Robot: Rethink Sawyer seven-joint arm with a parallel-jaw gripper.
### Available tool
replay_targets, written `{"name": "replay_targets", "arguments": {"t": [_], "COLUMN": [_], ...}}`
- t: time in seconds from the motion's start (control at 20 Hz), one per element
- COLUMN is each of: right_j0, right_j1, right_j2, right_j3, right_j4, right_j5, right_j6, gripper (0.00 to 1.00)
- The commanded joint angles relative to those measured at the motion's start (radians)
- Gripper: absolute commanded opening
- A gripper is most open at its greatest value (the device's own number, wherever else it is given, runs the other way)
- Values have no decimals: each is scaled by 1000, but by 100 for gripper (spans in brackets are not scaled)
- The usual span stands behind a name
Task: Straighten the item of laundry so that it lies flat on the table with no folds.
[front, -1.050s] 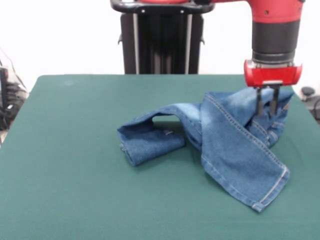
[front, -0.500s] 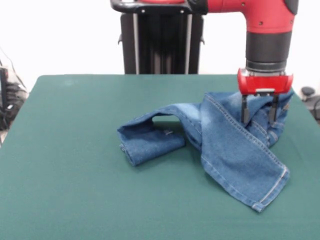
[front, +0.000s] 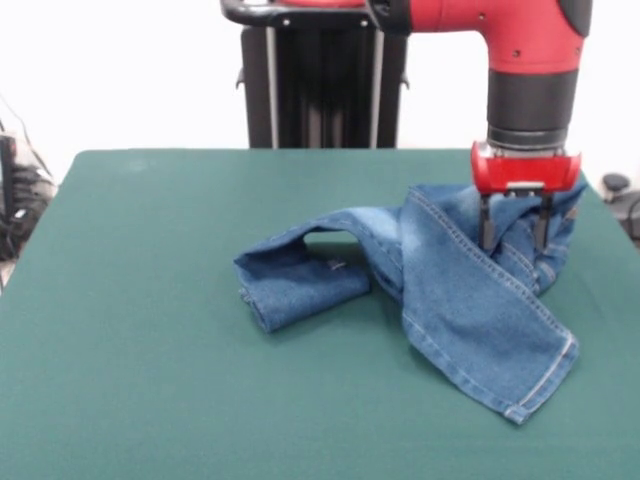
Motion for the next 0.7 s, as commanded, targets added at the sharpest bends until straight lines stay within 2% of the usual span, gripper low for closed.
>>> {"name": "replay_targets", "arguments": {"t": [0.05,0.2,0.5,0.7], "right_j0": [8,-15,-76,-80], "right_j1": [39,29,52,58], "right_j2": [7,9,11,-3], "right_j3": [37,38,1,-26], "right_j4": [0,-14,-72,-73], "right_j5": [-79,-103,-249,-267], "right_j6": [175,163,141,133], "gripper": [100,100,100,100]}}
